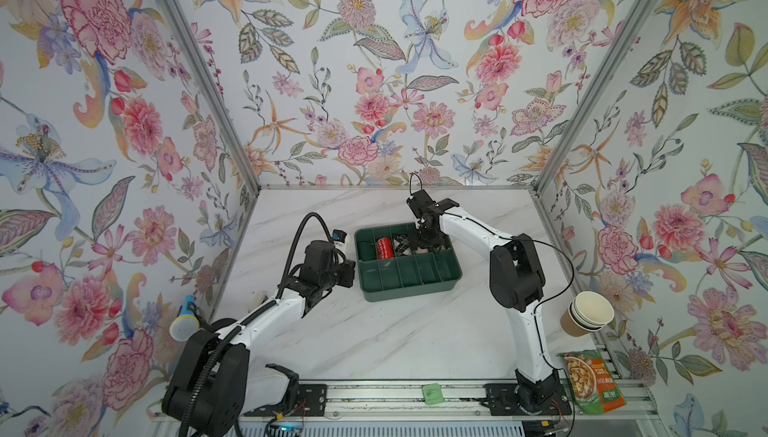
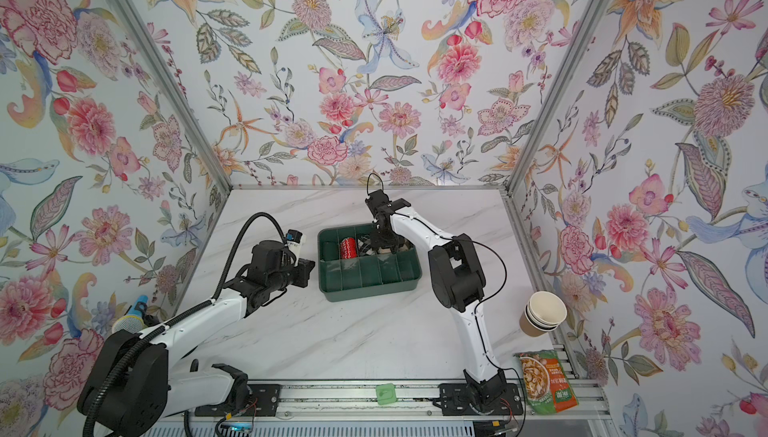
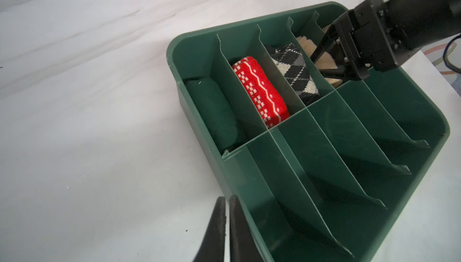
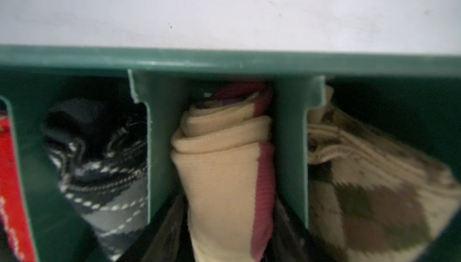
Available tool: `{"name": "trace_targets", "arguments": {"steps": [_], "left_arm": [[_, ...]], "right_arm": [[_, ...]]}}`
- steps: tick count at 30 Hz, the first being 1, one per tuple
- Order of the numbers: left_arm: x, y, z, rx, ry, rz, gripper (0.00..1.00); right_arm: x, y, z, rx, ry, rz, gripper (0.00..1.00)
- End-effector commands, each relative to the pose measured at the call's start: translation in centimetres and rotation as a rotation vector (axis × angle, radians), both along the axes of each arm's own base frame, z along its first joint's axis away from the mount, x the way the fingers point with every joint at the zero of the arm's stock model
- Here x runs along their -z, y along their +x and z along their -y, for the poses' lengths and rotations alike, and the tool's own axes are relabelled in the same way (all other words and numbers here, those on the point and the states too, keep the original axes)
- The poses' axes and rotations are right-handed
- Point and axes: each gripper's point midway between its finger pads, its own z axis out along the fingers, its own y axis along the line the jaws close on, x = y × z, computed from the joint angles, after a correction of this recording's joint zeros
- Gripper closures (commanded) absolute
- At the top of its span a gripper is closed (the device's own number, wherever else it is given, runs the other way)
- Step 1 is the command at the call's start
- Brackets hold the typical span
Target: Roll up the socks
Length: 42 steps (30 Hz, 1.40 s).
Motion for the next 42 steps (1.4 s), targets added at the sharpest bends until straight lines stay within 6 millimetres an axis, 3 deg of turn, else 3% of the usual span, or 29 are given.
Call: {"name": "trace_targets", "arguments": {"steps": [1, 12, 15, 18, 21, 24, 28, 30, 31, 32, 33, 39, 42], "left_arm": [[-1.6, 0.7, -0.6, -0.022, 0.014, 0.054, 0.9], [-3.0, 0.6, -1.5, -0.056, 0.002, 0.134, 0.83], [-3.3, 0.5, -1.7, -0.059, -0.002, 0.159, 0.82], [-3.9, 0.2, -1.7, -0.051, -0.023, 0.196, 0.81], [-4.6, 0.0, -1.6, -0.042, -0.038, 0.234, 0.77], [-5.0, -0.3, -1.5, -0.03, -0.048, 0.265, 0.71], [-5.3, -0.6, -1.5, -0.025, -0.059, 0.289, 0.66], [-5.5, -0.8, -1.6, -0.023, -0.067, 0.307, 0.58], [-5.5, -0.9, -1.6, -0.025, -0.067, 0.313, 0.48], [-5.6, -1.0, -1.8, -0.032, -0.062, 0.32, 0.07], [-5.6, -0.9, -2.1, -0.045, -0.057, 0.326, 0.01], [-6.1, 0.0, -5.9, -0.232, 0.062, 0.383, 0.01], [-7.1, 0.7, -10.5, -0.473, 0.183, 0.444, 0.01]], "right_arm": [[-1.5, -1.2, 0.8, -0.001, -0.014, 0.005, 0.4], [-11.8, -2.3, 1.1, -0.062, 0.251, 0.315, 0.38], [-14.6, -3.2, 2.4, -0.076, 0.324, 0.429, 0.38], [-15.9, -3.9, 5.0, -0.047, 0.363, 0.56, 0.36], [-17.5, -5.1, 7.9, -0.002, 0.398, 0.716, 0.2], [-17.2, -6.4, 10.6, 0.031, 0.359, 0.824, 0.01], [-16.2, -7.7, 13.6, 0.077, 0.271, 0.863, 0.01], [-15.9, -8.0, 15.1, 0.119, 0.227, 0.878, 0.01], [-15.6, -8.2, 16.0, 0.149, 0.202, 0.887, 0.01], [-15.6, -8.4, 16.9, 0.174, 0.18, 0.898, 0.01], [-15.5, -8.6, 17.8, 0.2, 0.16, 0.908, 0.01], [-14.5, -9.9, 23.7, 0.373, 0.055, 0.949, 0.01], [-12.9, -10.5, 26.4, 0.451, 0.037, 0.937, 0.01]]}}
